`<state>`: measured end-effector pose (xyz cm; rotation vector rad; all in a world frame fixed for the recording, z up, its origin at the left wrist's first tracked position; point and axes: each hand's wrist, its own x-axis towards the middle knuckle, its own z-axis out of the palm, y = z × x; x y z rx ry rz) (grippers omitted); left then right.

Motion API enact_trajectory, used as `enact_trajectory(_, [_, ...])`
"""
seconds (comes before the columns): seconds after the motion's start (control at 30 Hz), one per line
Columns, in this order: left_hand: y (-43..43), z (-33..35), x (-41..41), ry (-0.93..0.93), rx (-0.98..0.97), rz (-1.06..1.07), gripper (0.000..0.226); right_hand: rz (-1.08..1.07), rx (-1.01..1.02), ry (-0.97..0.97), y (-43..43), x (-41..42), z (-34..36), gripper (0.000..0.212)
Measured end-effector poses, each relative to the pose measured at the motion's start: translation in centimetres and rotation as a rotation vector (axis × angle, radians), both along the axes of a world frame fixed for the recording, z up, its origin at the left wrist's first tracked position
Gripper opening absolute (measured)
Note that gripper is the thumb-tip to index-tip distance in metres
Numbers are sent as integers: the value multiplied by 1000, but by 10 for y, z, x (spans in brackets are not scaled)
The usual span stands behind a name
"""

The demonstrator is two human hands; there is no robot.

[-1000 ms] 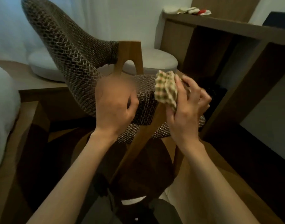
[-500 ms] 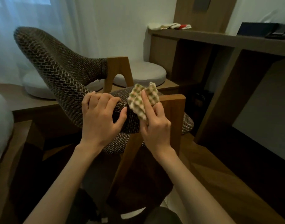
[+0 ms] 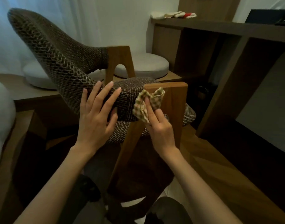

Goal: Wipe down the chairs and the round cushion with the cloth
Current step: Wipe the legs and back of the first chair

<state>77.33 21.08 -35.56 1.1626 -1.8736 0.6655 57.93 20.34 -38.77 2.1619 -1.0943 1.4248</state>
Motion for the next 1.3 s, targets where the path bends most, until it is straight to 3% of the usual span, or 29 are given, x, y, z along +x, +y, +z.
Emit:
enact_trajectory(0.2, [28,-39,2,232,168,22,57,31,-9,99,-11,0,-12,59])
enact_trajectory(0.33, [42,-57,-1,461,318,76,45,97,146,385,-3,-20,-57,57])
enact_trajectory(0.43, [49,-67,-1,465,457,33,35,198,337,479,14,-25,-74,47])
enact_trajectory(0.57, [56,-84,2,347,587,-32,33,309,533,24,32,-30,-79,39])
enact_trajectory(0.67, [55,-92,1,372,709,-79,36,256,541,-275,43,-33,-71,21])
enact_trajectory(0.87, [37,-88,-9,391,802,-144,47,53,601,-442,49,-43,-73,3])
enact_trajectory(0.97, [29,-84,-14,324,804,-139,44,-71,574,-507,54,-41,-75,10])
enact_trajectory(1.13, [21,-74,-16,341,824,-207,45,-34,617,-703,50,-27,-62,11])
enact_trajectory(1.23, [14,-70,-15,398,802,-224,39,-106,642,-822,30,-8,-50,37])
enact_trajectory(1.3, [8,-70,-13,417,786,-224,36,-123,740,-967,14,13,-42,39])
